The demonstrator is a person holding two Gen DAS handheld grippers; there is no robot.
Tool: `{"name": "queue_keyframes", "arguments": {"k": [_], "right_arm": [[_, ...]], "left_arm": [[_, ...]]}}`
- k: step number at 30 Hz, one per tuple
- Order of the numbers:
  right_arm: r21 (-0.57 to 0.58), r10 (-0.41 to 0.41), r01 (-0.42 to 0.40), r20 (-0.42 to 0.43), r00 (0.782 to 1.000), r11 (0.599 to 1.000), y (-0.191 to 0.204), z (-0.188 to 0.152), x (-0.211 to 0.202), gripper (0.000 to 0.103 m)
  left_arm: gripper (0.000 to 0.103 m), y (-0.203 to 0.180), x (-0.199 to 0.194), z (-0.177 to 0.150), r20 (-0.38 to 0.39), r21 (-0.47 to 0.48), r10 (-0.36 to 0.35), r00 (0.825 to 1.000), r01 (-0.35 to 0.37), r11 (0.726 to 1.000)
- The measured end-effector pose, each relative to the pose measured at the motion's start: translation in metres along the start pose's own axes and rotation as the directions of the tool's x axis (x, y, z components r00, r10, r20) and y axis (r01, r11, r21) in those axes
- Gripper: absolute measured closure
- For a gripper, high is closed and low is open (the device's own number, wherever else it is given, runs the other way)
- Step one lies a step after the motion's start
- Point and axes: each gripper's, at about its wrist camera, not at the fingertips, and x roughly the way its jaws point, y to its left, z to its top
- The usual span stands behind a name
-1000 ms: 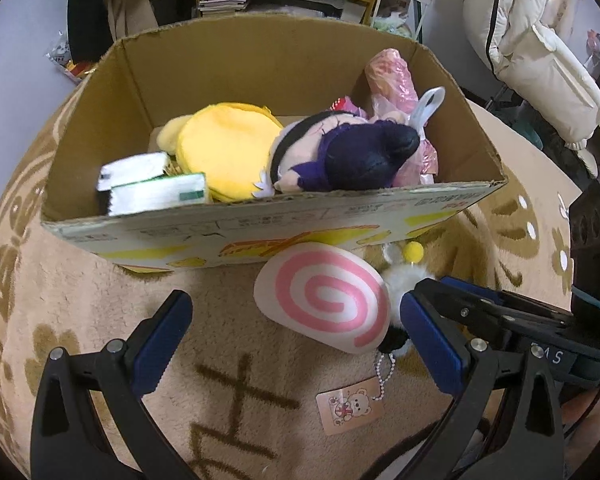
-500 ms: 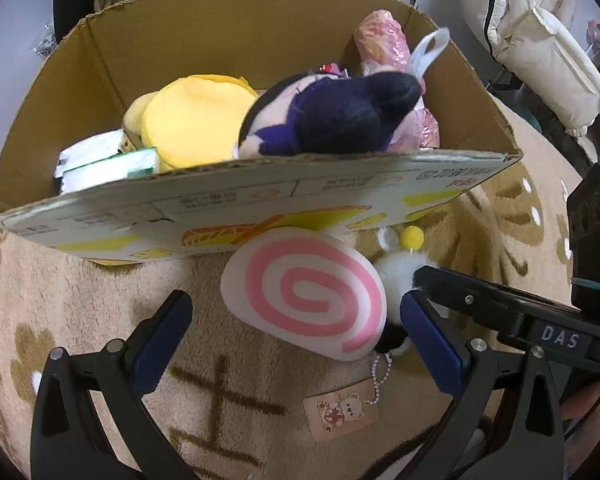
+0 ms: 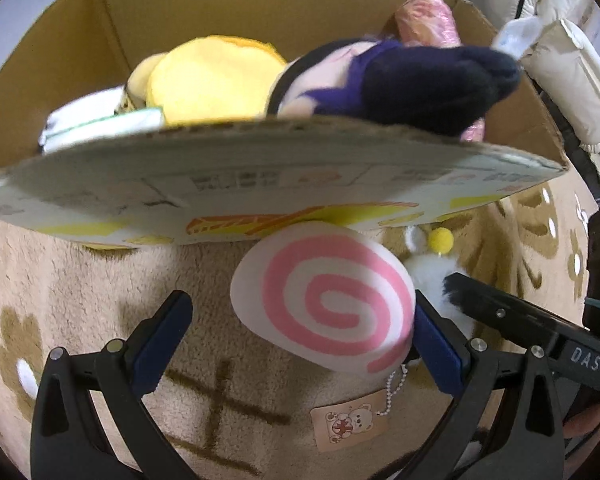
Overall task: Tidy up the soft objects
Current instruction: 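Grasp the pink swirl cushion with the left gripper while the right holds the pompom plush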
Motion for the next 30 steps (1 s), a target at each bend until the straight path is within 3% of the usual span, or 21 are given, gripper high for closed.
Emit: {"name": "queue_keyframes", "arguments": {"k": [7, 15, 21, 30], "right_arm": [[0.001, -0.003, 0.003, 0.002, 1.0, 1.0, 0.003, -0.001, 0.001, 0.052], [-0.052, -0.04, 0.041, 0.024, 0.999, 0.998, 0.016, -0.001, 0.003, 0.052], [-0.059, -0.036, 0.037, 0.021, 0.999, 0.998, 0.02, 0.0, 0.004, 0.052], [-0.101, -0.042, 0.042, 0.002, 0.999, 0.994, 0.036, -0.004, 0.013, 0.052]], "left_arm": [[0.001, 0.004, 0.005, 0.001, 0.0, -0.009, 0.015, 1.0, -0.015, 1.0], [0.023, 0.008, 0.006, -0.003, 0.01, -0.055, -0.056, 0.998, 0.056, 0.997], [0.044, 0.003, 0.001, -0.007, 0.032, 0.001, -0.06, 0.998, 0.06, 0.998], [0.053, 0.0, -0.009, -0.018, 0.046, -0.004, -0.052, 0.998, 0.052, 0.999]]}}
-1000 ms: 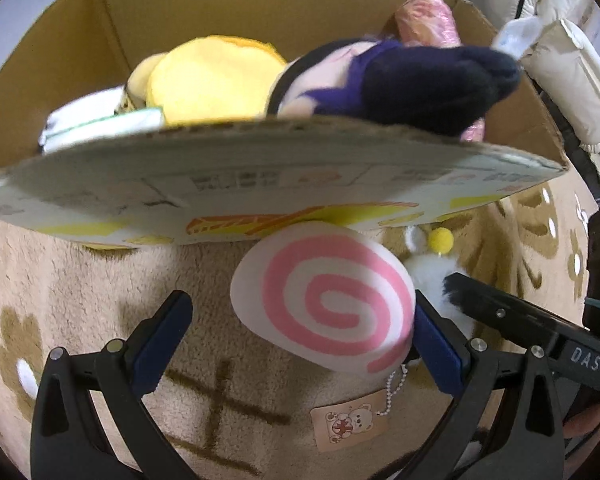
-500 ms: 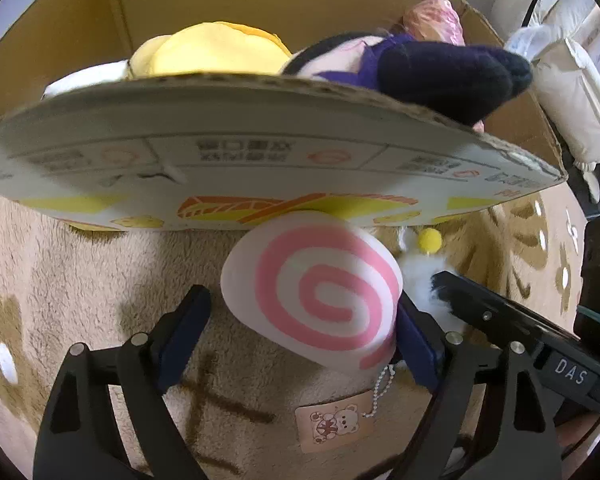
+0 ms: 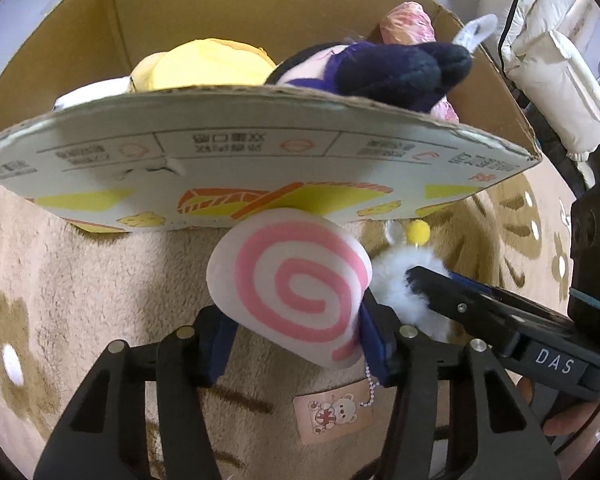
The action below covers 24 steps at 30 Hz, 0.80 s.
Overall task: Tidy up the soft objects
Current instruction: 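Grasp the pink swirl cushion with the left gripper while the right holds the pompom plush, then carry the pompom plush and swirl cushion into the box while opening both grippers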
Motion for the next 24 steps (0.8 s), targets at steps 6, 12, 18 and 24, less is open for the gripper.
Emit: {"name": "queue_keyframes", "arguments": {"k": [6, 12, 18, 24], "right_arm": [[-0.019, 0.017, -0.017, -0.02, 1.0, 1.0, 0.012, -0.001, 0.013, 0.066], [-0.02, 0.007, -0.007, -0.004, 1.0, 1.0, 0.023, -0.006, 0.016, 0.078], [-0.071, -0.034, 0.036, 0.033, 0.999, 0.997, 0.044, -0.016, 0.011, 0.079], [-0.097, -0.061, 0.068, 0.073, 0.995, 0.993, 0.054, -0.026, -0.001, 0.079]], "left_arm": [[0.063, -0.014, -0.001, -0.003, 0.007, 0.049, 0.043, 0.999, -0.044, 0.998], [0.064, -0.013, -0.005, -0.007, 0.015, 0.049, 0.075, 0.997, -0.076, 0.996], [0.064, -0.005, -0.019, -0.013, 0.037, 0.043, 0.116, 0.993, -0.118, 0.992], [0.064, -0.002, -0.038, -0.022, 0.074, 0.036, 0.143, 0.987, -0.146, 0.989]]}}
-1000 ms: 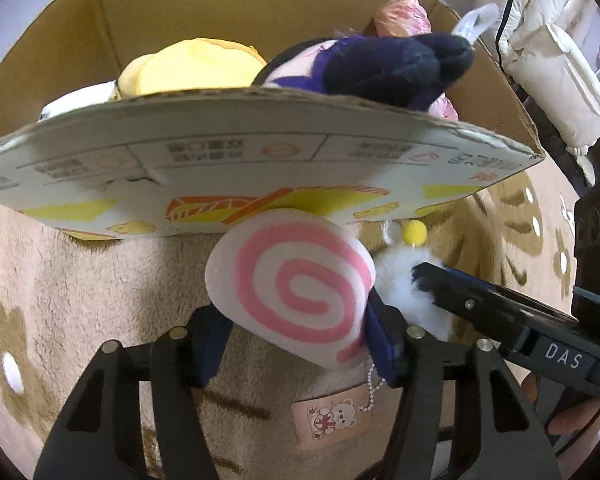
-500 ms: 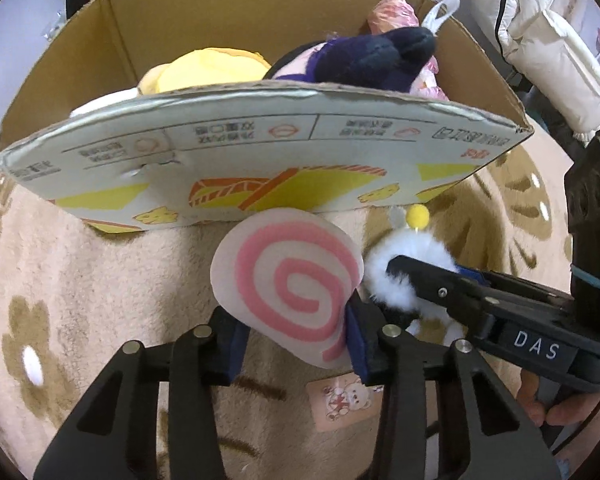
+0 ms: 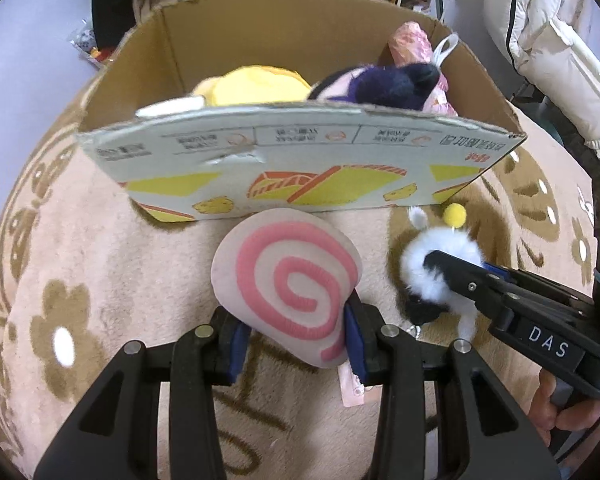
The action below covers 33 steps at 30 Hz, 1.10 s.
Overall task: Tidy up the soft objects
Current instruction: 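Carry the pompom plush and swirl cushion into the box while opening both grippers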
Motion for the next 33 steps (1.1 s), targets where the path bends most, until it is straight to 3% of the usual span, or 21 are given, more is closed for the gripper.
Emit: {"name": "queue_keyframes", "arguments": {"k": [9, 19, 23, 28, 33], "right_arm": [[-0.036, -0.031, 0.034, 0.08, 0.996, 0.999, 0.001, -0.005, -0.025, 0.079], [-0.083, -0.027, 0.043, 0.183, 0.983, 0.996, 0.02, -0.012, -0.061, 0.079], [-0.118, -0.009, 0.041, 0.259, 0.966, 0.992, 0.029, -0.01, -0.088, 0.079], [-0.174, 0.024, 0.036, 0.335, 0.942, 0.984, 0.047, -0.006, -0.113, 0.079], [-0.185, 0.059, 0.017, 0.396, 0.916, 0.983, 0.054, 0.006, -0.132, 0.079]], "left_arm": [[0.064, 0.011, -0.029, -0.008, 0.067, 0.008, 0.035, 0.997, -0.036, 0.999], [0.063, 0.024, -0.064, -0.015, 0.153, -0.059, 0.072, 0.986, -0.064, 0.996], [0.063, 0.026, -0.088, -0.018, 0.219, -0.062, 0.095, 0.971, -0.083, 0.995], [0.063, 0.022, -0.12, -0.014, 0.315, -0.043, 0.139, 0.939, -0.132, 0.99], [0.063, 0.02, -0.137, -0.001, 0.363, -0.022, 0.164, 0.917, -0.168, 0.986]]}}
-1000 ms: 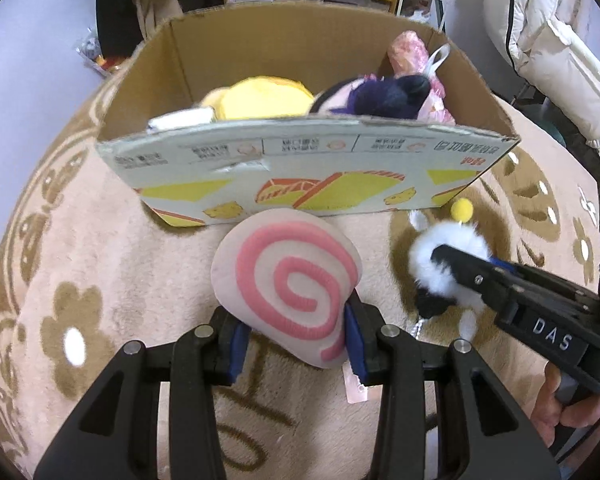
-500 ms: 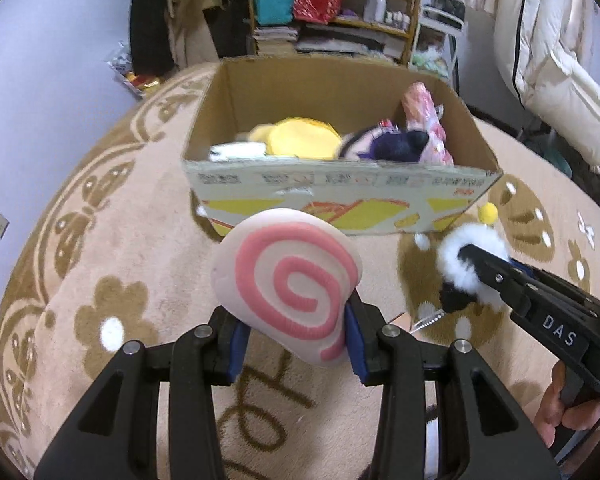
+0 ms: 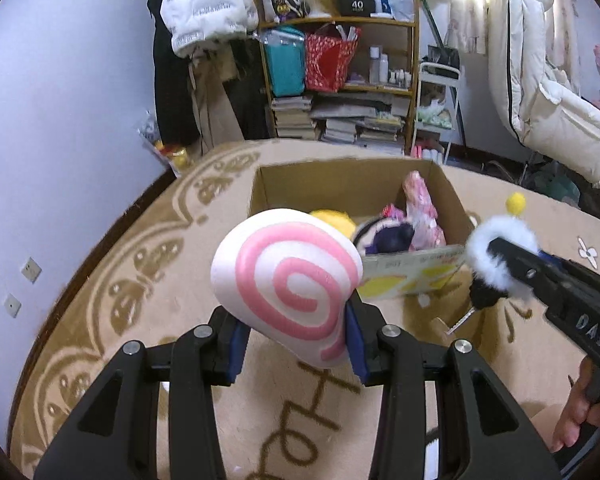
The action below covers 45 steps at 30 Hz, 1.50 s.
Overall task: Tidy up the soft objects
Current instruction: 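Carry the pompom plush and swirl cushion into the box while opening both grippers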
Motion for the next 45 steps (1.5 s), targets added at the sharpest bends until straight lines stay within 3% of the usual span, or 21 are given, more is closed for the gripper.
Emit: {"name": "queue_keyframes", "arguments": {"k": [6, 12, 21, 30, 37, 43, 45], "right_arm": [[0.006, 0.022, -0.022, 0.065, 0.998, 1.0, 0.001, 0.035, -0.005, 0.079], [-0.052, 0.004, 0.0, 0.083, 0.997, 0.999, 0.006, 0.064, 0.007, 0.079], [-0.056, 0.034, -0.03, 0.062, 0.997, 0.998, 0.003, 0.093, 0.036, 0.079], [-0.125, 0.025, -0.021, 0.029, 0.999, 0.992, 0.009, 0.107, 0.064, 0.079], [-0.101, 0.018, -0.023, -0.056, 0.998, 0.995, 0.0, 0.096, 0.086, 0.079], [-0.073, 0.006, -0.012, -0.086, 0.996, 0.997, -0.004, 0.087, 0.091, 0.078], [-0.068, 0.007, -0.014, -0.098, 0.995, 0.998, -0.005, 0.085, 0.09, 0.077]], "left_arm": [[0.063, 0.004, -0.003, 0.023, 0.052, 0.01, 0.023, 0.998, -0.024, 1.0], [0.062, 0.01, 0.006, 0.049, 0.042, -0.011, -0.033, 0.999, 0.033, 0.999], [0.061, 0.01, 0.036, 0.08, 0.074, 0.015, -0.006, 0.997, 0.005, 1.0], [0.06, 0.013, 0.075, 0.08, 0.031, 0.002, -0.015, 0.999, 0.015, 1.0], [0.05, 0.014, 0.1, 0.069, -0.027, -0.02, -0.031, 0.999, 0.03, 0.999], [0.042, 0.01, 0.104, 0.066, -0.049, 0.017, -0.017, 0.999, 0.018, 1.0], [0.026, 0.009, 0.102, 0.067, -0.046, 0.019, -0.007, 0.999, 0.008, 1.0]]}}
